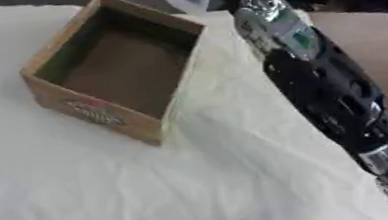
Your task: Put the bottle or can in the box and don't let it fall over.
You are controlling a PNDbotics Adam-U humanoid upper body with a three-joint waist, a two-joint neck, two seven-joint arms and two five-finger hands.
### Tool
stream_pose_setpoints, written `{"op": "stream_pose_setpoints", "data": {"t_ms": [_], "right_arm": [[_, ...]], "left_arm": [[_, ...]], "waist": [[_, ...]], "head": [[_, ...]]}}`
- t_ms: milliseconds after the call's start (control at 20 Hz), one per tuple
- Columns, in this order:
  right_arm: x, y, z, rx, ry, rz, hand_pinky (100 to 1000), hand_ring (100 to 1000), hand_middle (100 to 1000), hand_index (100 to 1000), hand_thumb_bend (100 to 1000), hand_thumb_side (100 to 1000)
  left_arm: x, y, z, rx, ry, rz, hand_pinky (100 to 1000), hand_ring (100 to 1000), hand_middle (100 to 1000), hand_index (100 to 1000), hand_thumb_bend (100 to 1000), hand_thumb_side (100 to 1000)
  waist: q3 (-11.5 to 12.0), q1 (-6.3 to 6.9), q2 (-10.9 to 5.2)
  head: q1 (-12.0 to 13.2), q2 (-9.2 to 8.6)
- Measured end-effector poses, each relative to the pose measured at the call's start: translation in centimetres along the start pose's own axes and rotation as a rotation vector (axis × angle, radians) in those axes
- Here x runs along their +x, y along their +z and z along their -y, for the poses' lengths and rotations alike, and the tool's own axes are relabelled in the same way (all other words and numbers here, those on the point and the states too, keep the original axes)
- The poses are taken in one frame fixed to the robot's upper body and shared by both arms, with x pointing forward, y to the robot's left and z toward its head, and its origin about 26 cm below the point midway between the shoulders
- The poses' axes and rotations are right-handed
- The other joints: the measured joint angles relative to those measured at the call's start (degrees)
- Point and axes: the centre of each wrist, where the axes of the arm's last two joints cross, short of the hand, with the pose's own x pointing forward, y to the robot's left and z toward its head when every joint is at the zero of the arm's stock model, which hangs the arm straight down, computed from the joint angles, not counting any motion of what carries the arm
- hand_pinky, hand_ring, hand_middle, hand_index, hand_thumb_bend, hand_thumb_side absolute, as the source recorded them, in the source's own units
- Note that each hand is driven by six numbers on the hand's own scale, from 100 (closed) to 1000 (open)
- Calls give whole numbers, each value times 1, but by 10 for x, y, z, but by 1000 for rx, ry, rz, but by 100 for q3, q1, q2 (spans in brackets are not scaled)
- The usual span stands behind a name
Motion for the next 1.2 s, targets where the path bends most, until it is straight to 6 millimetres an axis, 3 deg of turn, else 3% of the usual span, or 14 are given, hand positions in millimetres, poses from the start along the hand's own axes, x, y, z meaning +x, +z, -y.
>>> {"op": "stream_pose_setpoints", "data": {"t_ms": [150, 400, 650, 800, 850, 950, 1000, 1050, 1100, 1200], "right_arm": [[-7, -2, 0, -9, 17, -2, 952, 479, 466, 150, 100, 470], [-27, -2, -2, -12, 30, -53, 984, 638, 550, 203, 100, 470], [-46, -1, -8, 4, 27, -106, 995, 691, 593, 251, 100, 470], [-55, 1, -10, 15, 31, -126, 1000, 763, 722, 307, 100, 470], [-57, 2, -11, 21, 35, -132, 1000, 885, 861, 407, 100, 470], [-61, 4, -15, 46, 49, -141, 1000, 1000, 984, 551, 100, 470], [-63, 5, -17, 64, 59, -143, 1000, 1000, 1000, 680, 100, 470], [-64, 6, -19, 84, 71, -147, 1000, 1000, 1000, 720, 100, 470], [-65, 8, -20, 104, 87, -151, 1000, 1000, 1000, 875, 100, 523], [-65, 11, -23, 149, 118, -156, 1000, 1000, 1000, 969, 100, 573]], "left_arm": [[1, -3, 5, -19, 17, 11, 1000, 1000, 1000, 734, 385, 575], [1, -6, 11, -42, 37, 21, 1000, 1000, 1000, 734, 386, 574], [1, -8, 15, -54, 52, 29, 1000, 1000, 1000, 735, 387, 573], [1, -8, 16, -55, 55, 30, 1000, 1000, 1000, 735, 387, 572], [1, -8, 16, -55, 56, 30, 1000, 1000, 1000, 735, 387, 572], [1, -8, 16, -56, 56, 31, 1000, 1000, 1000, 735, 387, 572], [1, -8, 16, -56, 56, 31, 1000, 1000, 1000, 735, 387, 572], [1, -8, 16, -57, 56, 31, 1000, 1000, 1000, 735, 387, 571], [1, -8, 16, -57, 56, 31, 1000, 1000, 1000, 735, 387, 570], [1, -8, 16, -57, 56, 31, 1000, 1000, 1000, 735, 387, 568]], "waist": [[104, -62, 15], [192, -113, 46], [255, -139, 74], [266, -140, 88], [267, -140, 95], [268, -140, 99], [264, -140, 99], [261, -140, 99], [257, -140, 99], [222, -140, 97]], "head": [[-31, -21], [-89, -73], [-165, -103], [-157, -181], [-144, -213], [-98, -261], [-71, -278], [-43, -282], [-18, -290], [7, -293]]}}
